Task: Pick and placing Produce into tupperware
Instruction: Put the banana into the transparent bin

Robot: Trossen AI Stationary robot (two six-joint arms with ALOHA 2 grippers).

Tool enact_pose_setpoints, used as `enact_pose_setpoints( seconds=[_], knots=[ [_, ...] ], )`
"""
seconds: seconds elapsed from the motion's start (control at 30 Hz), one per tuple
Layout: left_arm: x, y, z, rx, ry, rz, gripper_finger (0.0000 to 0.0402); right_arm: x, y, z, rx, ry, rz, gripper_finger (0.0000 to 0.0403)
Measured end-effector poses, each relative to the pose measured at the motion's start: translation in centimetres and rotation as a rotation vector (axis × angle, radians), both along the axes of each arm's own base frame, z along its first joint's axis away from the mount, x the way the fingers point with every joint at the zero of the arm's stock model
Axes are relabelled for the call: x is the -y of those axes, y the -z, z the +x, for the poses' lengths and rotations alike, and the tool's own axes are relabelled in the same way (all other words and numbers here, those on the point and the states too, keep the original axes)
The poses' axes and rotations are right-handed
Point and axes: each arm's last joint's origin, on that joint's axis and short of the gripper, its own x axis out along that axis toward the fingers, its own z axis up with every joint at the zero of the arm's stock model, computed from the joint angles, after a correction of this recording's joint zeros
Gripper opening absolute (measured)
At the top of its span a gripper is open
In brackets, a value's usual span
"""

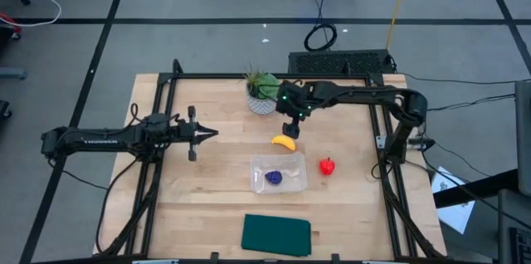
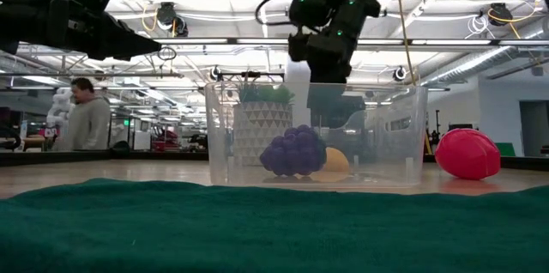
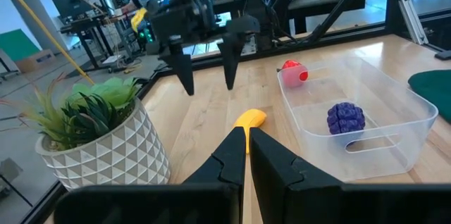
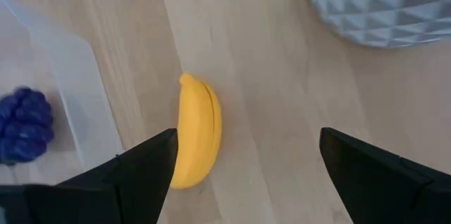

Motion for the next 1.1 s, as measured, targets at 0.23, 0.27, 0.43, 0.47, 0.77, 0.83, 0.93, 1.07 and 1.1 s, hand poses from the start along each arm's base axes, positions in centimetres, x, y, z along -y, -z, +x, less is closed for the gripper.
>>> enact_pose_setpoints(
  seconds=[0.23,0.27,0.43,0.47,0.77,0.83,0.93,1.07,1.1],
  knots=[
    [0.0,0.0,0.0,-0.001,0.000,0.000,0.0026,0.1,1.1,1.1,-0.062,-0.027,0.012,0.0336],
    [0.0,0.0,0.0,-0.001,0.000,0.000,0.0026,0.1,1.3,1.2,-0.069,-0.029,0.014,0.0336],
    [0.0,0.0,0.0,-0.004,0.000,0.000,0.0026,-0.4,2.2,1.9,-0.070,-0.062,0.008,0.0336],
    [0.0,0.1,0.0,-0.007,0.000,0.001,0.0026,-0.4,2.3,2.0,-0.070,-0.066,0.008,0.0336],
    [0.0,0.1,0.0,-0.010,0.001,0.005,0.0026,-1.1,2.7,2.3,-0.076,-0.086,0.007,0.0337],
    [0.0,0.1,0.0,-0.010,0.001,0.005,0.0026,-1.2,2.7,2.3,-0.076,-0.086,0.007,0.0337],
    [0.0,0.1,0.0,-0.010,0.001,0.005,0.0026,-1.2,2.7,2.3,-0.076,-0.080,0.008,0.0337],
    [0.0,0.1,0.0,-0.010,0.001,0.004,0.0026,-1.4,2.7,2.3,-0.078,-0.076,0.012,0.0337],
    [0.0,0.1,0.0,-0.010,0.001,0.004,0.0026,-1.5,2.7,2.3,-0.081,-0.076,0.014,0.0337]
  ],
)
